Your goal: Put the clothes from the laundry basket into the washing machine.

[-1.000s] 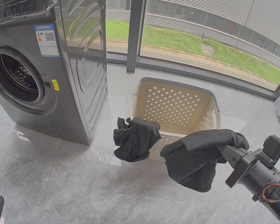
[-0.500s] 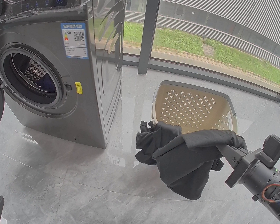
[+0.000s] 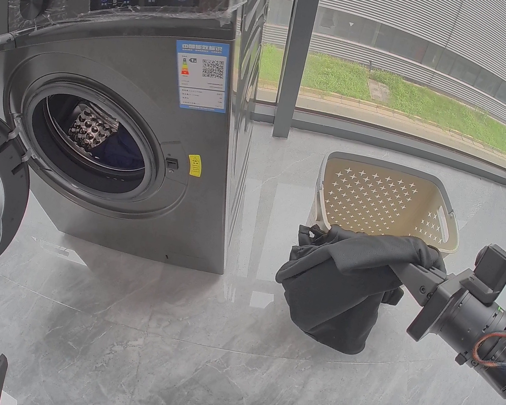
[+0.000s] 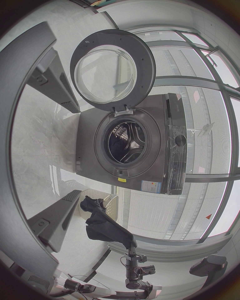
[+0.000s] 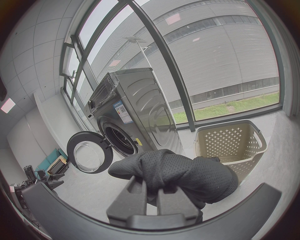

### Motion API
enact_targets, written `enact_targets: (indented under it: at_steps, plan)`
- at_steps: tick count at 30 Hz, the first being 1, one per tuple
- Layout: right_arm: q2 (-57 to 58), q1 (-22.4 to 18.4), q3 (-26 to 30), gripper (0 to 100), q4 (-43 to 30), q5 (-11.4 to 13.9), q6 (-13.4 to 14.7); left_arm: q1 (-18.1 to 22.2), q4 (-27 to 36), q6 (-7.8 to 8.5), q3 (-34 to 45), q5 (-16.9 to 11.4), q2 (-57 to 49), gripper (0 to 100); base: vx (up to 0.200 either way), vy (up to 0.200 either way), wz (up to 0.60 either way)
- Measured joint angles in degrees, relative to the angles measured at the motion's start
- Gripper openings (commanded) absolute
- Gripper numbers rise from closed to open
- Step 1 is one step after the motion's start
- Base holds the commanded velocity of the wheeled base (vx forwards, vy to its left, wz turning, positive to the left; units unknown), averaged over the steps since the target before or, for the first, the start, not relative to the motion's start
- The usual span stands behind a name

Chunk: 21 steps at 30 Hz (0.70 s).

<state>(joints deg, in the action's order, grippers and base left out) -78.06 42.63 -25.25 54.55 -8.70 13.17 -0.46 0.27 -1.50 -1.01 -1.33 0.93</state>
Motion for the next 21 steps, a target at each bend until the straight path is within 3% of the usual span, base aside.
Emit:
enact_targets:
  at_steps: [7, 16, 21]
  plan:
    - [0.0, -0.1, 0.1, 0, 0.0, 0.0, 0.0, 0.0, 0.0, 0.00, 0.0, 0.0, 0.0, 100, -0.200, 0.000, 0.00]
    - [-0.1, 0.0, 0.1, 0, 0.0, 0.0, 0.1, 0.0, 0.0, 0.02, 0.0, 0.0, 0.0, 100, 0.000, 0.000, 0.00]
    - [-0.2, 0.0, 0.1, 0, 0.0, 0.0, 0.1, 0.0, 0.0, 0.00, 0.0, 0.0, 0.0, 100, 0.000, 0.200, 0.00]
